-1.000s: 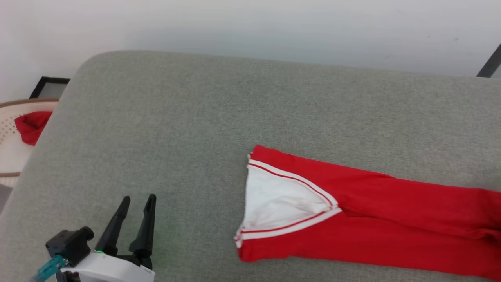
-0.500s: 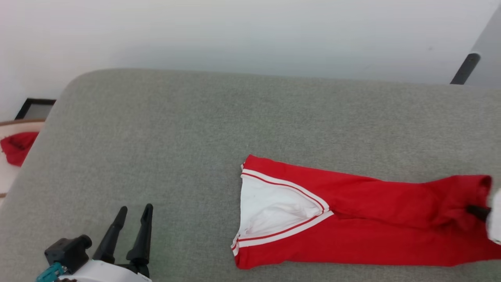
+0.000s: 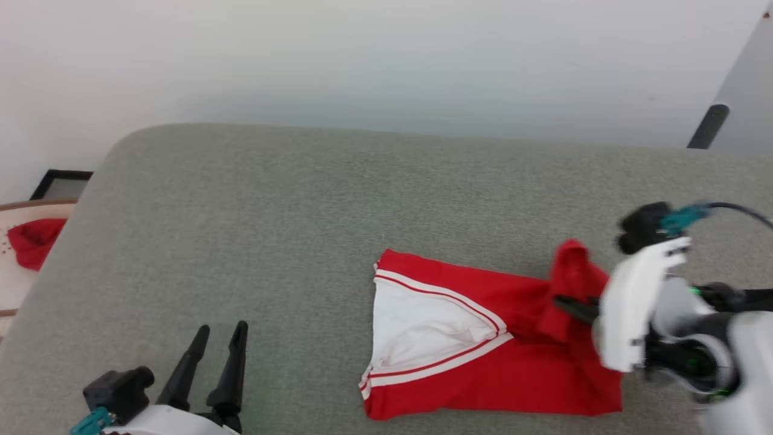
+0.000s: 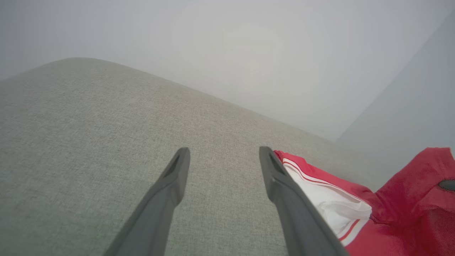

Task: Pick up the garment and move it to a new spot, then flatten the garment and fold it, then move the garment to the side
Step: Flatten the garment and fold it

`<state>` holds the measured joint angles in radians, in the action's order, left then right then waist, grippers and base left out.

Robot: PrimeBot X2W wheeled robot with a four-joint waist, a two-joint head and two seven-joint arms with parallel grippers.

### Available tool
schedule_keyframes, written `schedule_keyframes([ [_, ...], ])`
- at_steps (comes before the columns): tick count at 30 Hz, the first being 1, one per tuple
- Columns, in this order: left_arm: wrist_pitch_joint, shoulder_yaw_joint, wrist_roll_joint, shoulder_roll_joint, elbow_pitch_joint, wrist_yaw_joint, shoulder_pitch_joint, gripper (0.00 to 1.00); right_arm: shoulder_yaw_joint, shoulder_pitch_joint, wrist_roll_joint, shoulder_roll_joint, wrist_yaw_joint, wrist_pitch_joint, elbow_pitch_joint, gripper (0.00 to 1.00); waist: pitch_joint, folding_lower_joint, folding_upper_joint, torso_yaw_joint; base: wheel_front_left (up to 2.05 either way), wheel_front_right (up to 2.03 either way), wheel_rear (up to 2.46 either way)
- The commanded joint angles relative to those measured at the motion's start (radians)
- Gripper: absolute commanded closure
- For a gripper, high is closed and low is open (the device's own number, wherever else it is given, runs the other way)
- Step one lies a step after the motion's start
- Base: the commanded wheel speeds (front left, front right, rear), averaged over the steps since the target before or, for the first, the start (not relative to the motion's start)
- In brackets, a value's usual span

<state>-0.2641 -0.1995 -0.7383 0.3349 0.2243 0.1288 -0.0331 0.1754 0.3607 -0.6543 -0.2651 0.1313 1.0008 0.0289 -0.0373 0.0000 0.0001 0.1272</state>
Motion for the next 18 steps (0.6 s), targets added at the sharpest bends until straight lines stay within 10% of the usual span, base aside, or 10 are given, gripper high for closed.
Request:
schedule_keyframes([
  [1, 0.001, -0.001, -0.002, -0.003, 0.002, 0.003, -0.006, 0.0, 0.019, 0.017, 0.009, 0.014, -0.001, -0.015, 0.013, 1.0, 0.005, 0.0, -0.0001, 0.013, 0.0, 0.0, 0.0],
  [18, 0.001, -0.081, -0.021, -0.021, 0.034, 0.003, -0.078, 0.0, 0.258, 0.179, 0.023, 0.166, -0.001, -0.218, 0.361, 1.0, -0.008, 0.0, -0.0001, 0.144, 0.0, 0.0, 0.0],
])
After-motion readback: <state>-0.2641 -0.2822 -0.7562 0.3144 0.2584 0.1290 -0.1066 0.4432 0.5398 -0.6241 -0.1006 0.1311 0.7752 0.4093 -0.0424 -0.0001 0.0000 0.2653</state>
